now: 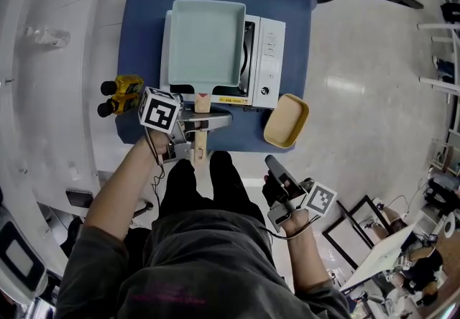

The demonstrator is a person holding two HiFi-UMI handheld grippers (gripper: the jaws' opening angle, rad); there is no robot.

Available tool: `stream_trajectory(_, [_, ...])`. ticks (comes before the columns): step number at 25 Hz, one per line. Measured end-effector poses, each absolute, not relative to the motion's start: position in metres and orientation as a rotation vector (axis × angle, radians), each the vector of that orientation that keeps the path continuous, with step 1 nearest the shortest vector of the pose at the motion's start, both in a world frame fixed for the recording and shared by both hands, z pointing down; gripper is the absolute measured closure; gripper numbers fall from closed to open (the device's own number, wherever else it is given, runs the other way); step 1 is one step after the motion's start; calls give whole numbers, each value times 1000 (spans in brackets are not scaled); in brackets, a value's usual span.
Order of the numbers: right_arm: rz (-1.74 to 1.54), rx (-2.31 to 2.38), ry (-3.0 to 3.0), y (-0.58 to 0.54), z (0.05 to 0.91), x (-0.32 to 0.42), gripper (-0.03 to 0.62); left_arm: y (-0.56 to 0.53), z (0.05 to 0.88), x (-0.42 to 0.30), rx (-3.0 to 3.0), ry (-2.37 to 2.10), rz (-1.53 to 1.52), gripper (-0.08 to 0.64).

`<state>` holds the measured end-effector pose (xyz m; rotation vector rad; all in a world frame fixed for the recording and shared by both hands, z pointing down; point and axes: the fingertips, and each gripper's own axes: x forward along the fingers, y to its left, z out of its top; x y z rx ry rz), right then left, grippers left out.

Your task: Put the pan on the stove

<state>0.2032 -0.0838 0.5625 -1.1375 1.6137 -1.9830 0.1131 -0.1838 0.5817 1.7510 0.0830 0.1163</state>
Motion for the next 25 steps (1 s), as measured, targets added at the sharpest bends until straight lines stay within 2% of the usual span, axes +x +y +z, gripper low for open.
stream_trajectory(25, [-2041, -1170, 1576, -73, 578, 196, 589, -184, 606, 121, 1718, 114, 94, 509])
